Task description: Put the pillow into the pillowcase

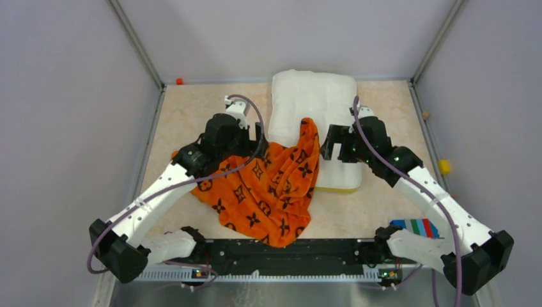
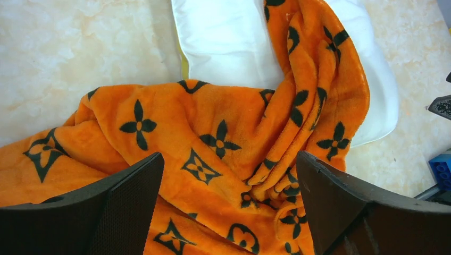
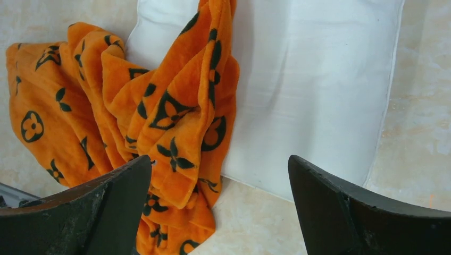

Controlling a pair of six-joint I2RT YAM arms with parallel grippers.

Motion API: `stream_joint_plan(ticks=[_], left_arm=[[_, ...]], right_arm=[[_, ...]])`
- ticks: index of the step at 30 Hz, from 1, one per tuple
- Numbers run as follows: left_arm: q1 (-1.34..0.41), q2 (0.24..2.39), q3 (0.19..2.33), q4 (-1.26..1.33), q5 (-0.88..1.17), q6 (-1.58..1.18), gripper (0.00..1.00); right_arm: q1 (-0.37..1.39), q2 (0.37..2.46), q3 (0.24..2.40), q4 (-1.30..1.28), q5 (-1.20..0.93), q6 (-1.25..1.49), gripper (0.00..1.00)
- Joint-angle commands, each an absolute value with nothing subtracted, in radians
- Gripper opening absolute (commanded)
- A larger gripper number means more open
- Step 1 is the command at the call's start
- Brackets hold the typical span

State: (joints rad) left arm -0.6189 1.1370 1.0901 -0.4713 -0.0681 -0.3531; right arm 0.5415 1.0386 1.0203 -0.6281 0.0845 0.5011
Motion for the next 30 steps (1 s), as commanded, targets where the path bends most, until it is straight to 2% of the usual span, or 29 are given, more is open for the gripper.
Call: stream_joint_plan(ticks=[1, 7, 14, 20, 30], left_arm=[[-0.62, 1.121, 1.091, -0.433, -0.053, -0.34, 0.99], [-0.625, 1.126, 1.072, -0.399, 0.044, -0.336, 0.99], [-0.711, 1.193, 1.092, -0.352, 0.01, -0.36, 0.99], [-0.812, 1.403, 1.196, -0.286, -0.035, -0.368, 0.99], [-0.846, 1.752, 1.421, -0.261, -0.145, -0.403, 0.97]], right_arm=[[0.549, 1.005, 1.013, -0.608, 0.097, 0.509, 0.98], [0.549, 0.994, 1.016, -0.614, 0.108, 0.508, 0.98], [0.549, 0.988, 1.037, -0.635, 0.144, 0.507, 0.98], [0.532, 0.982, 1.059, -0.676, 0.22, 0.541, 0.98], [0.482, 0.943, 0.96, -0.671, 0.29, 0.58, 0.99]])
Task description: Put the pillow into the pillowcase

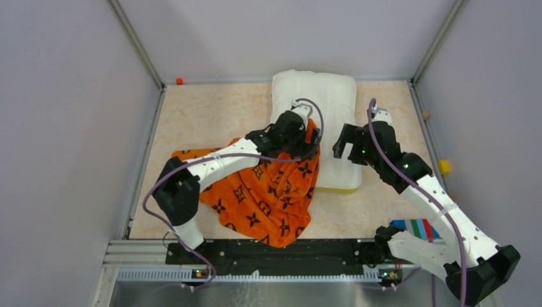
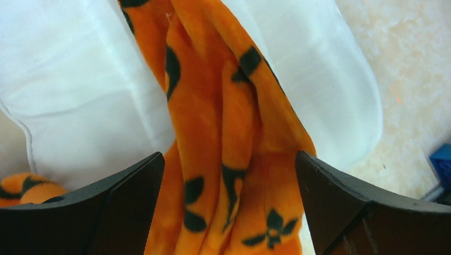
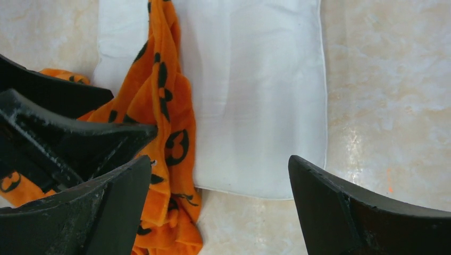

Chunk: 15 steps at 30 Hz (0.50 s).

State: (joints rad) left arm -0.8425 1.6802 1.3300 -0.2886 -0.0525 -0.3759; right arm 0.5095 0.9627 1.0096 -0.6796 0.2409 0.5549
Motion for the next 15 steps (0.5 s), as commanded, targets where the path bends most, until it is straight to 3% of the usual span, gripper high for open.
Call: stream_joint_plan(ticks=[1, 2, 5, 6, 15], left_arm=[[-0.845, 1.775, 1.436, -0.285, -0.179, -0.415, 0.91], [-0.841, 1.795, 1.453, -0.32, -0.217, -0.427, 0.77], [-0.796, 1.777, 1.428, -0.368, -0.258, -0.446, 0.11], [-0.766, 1.747, 1.397, -0.37, -0.26, -0.457, 0.01], [-0.321, 1.412, 1.106, -0.387, -0.227, -0.454, 0.0]], right_arm=[[0.475, 0.945, 0.943, -0.657, 0.279, 0.585, 0.99], [0.468, 0.947, 0.923, -0.641, 0.267, 0.588, 0.99], [0.46, 0.969, 0.879, -0.599, 0.262, 0.595, 0.99], [0.46, 0.981, 0.866, -0.587, 0.265, 0.593, 0.99], [0.459, 1.204, 0.8, -0.424, 0.235, 0.56, 0.99]])
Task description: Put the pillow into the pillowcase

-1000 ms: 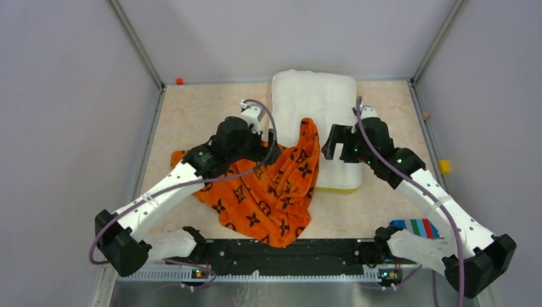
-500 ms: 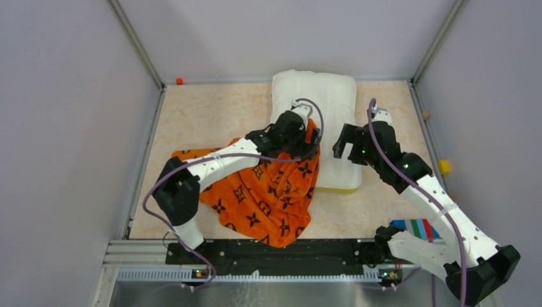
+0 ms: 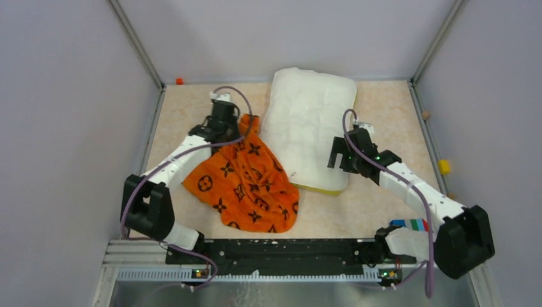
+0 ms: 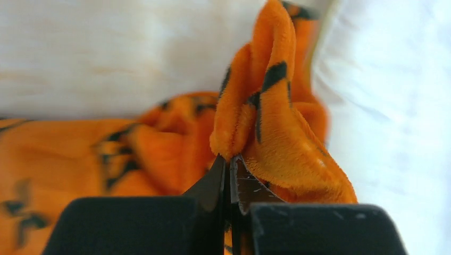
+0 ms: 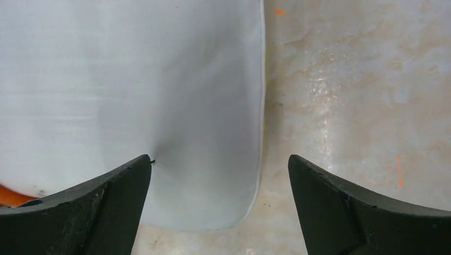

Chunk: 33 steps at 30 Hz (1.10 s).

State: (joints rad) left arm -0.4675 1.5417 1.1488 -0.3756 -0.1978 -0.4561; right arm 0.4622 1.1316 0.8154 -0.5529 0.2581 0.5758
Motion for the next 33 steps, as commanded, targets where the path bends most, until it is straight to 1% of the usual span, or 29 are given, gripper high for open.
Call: stream_joint_plan(ticks=[1, 5, 7, 8, 9, 10, 12, 13, 16, 19, 22, 24, 25, 26, 27, 28, 29, 30, 31, 33], left_arm=[[-0.286, 1.405, 1.098, -0.39, -0.215, -0.452, 0.0], [-0.247, 1.439, 1.095, -0.384, -0.159, -0.438, 0.0], [-0.248, 1.488, 1.109, -0.382, -0.084, -0.43, 0.0], [-0.251, 1.52, 1.114, -0.383, -0.053, -0.437, 0.0], [-0.257, 1.55, 1.12, -0.383, -0.031, -0.446, 0.0], [-0.266, 1.583, 1.129, -0.379, -0.015, -0.45, 0.0], [-0.301, 1.634, 1.139, -0.369, -0.005, -0.448, 0.0], [-0.32, 1.655, 1.147, -0.368, -0.005, -0.447, 0.0], [-0.384, 1.684, 1.151, -0.365, 0.011, -0.444, 0.0], [-0.467, 1.691, 1.145, -0.358, 0.024, -0.434, 0.0], [-0.545, 1.699, 1.142, -0.358, 0.027, -0.432, 0.0], [-0.579, 1.698, 1.14, -0.349, 0.042, -0.434, 0.0], [-0.584, 1.695, 1.143, -0.346, 0.053, -0.434, 0.0], [-0.59, 1.69, 1.15, -0.345, 0.062, -0.43, 0.0], [-0.592, 1.687, 1.159, -0.345, 0.073, -0.425, 0.0], [-0.593, 1.679, 1.174, -0.343, 0.095, -0.418, 0.0], [-0.595, 1.672, 1.189, -0.339, 0.109, -0.412, 0.0], [-0.6, 1.661, 1.205, -0.334, 0.133, -0.402, 0.0], [-0.607, 1.651, 1.224, -0.331, 0.171, -0.392, 0.0], [-0.63, 1.64, 1.27, -0.332, 0.224, -0.382, 0.0]], right_arm=[[0.46, 1.231, 0.798, -0.405, 0.215, 0.564, 0.99], [0.462, 1.329, 0.788, -0.334, 0.178, 0.587, 0.97], [0.462, 1.368, 0.798, -0.307, 0.156, 0.598, 0.93], [0.462, 1.383, 0.803, -0.293, 0.144, 0.603, 0.89], [0.461, 1.397, 0.809, -0.279, 0.129, 0.608, 0.8], [0.46, 1.411, 0.82, -0.273, 0.123, 0.612, 0.64], [0.457, 1.444, 0.854, -0.289, 0.133, 0.618, 0.05], [0.452, 1.455, 0.878, -0.318, 0.152, 0.617, 0.0], [0.362, 1.438, 0.935, -0.426, 0.216, 0.587, 0.0], [0.161, 1.375, 0.963, -0.498, 0.245, 0.549, 0.0], [-0.049, 1.344, 1.004, -0.535, 0.213, 0.514, 0.0], [-0.104, 1.349, 1.063, -0.561, 0.217, 0.495, 0.0], [-0.107, 1.353, 1.081, -0.572, 0.22, 0.484, 0.06], [-0.104, 1.354, 1.107, -0.581, 0.197, 0.477, 0.19], [-0.094, 1.348, 1.116, -0.581, 0.179, 0.472, 0.34], [-0.051, 1.335, 1.125, -0.583, 0.192, 0.466, 0.48], [-0.022, 1.326, 1.134, -0.591, 0.23, 0.455, 0.59], [0.053, 1.309, 1.14, -0.6, 0.265, 0.445, 0.67], [0.097, 1.291, 1.145, -0.606, 0.281, 0.44, 0.71], [0.152, 1.244, 1.128, -0.599, 0.245, 0.446, 0.74]])
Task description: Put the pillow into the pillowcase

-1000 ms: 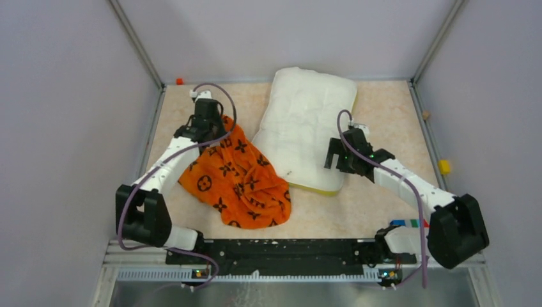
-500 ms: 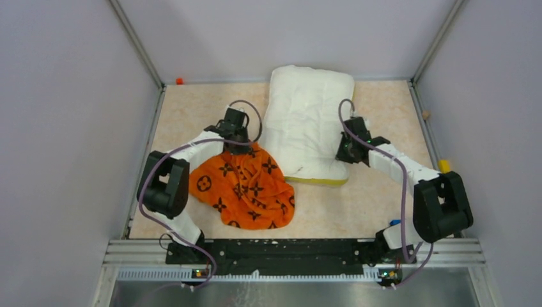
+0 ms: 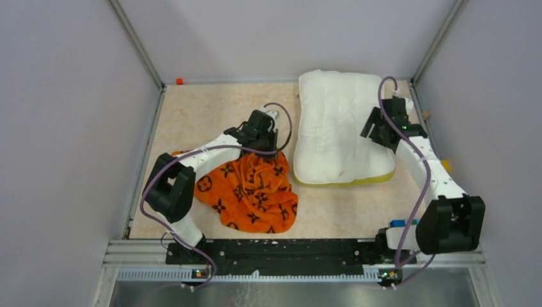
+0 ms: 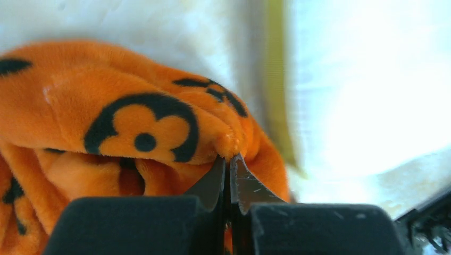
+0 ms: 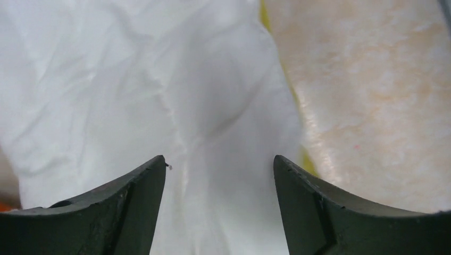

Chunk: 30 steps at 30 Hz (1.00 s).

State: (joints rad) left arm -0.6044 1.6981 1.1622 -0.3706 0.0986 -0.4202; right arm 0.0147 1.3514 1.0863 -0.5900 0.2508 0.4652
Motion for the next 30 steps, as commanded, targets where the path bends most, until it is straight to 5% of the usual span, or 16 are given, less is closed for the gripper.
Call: stream_joint_plan(ticks=[1, 7, 11, 18, 23, 26, 30], left_arm=[[-0.647, 1.635, 1.294, -0.324, 0.26, -0.381, 0.0], [-0.718, 1.65, 1.421, -0.255, 0.361, -0.438, 0.01], [-0.718, 1.672, 1.483, -0.346, 0.256, -0.429, 0.28], [-0.662, 1.518, 1.386, -0.488, -0.101, -0.493, 0.75], [-0.49, 1.331, 1.151, -0.473, -0.073, -0.53, 0.82], [-0.463, 1.273, 1.051, -0.504, -0.109, -0.534, 0.99], [-0.458, 1.211, 0.926, -0.52, -0.177, -0.601, 0.99]], right_arm=[[0.17, 1.215, 1.109, -0.582, 0.198, 0.449, 0.75], [0.214, 1.064, 1.014, -0.523, 0.03, 0.466, 0.78], [0.268, 1.02, 0.935, -0.473, -0.036, 0.478, 0.8], [0.554, 1.201, 0.957, -0.432, 0.197, 0.527, 0.8], [0.651, 1.368, 0.989, -0.409, 0.313, 0.58, 0.79], [0.653, 1.411, 0.946, -0.386, 0.358, 0.641, 0.78], [0.638, 1.414, 0.861, -0.341, 0.398, 0.668, 0.77]])
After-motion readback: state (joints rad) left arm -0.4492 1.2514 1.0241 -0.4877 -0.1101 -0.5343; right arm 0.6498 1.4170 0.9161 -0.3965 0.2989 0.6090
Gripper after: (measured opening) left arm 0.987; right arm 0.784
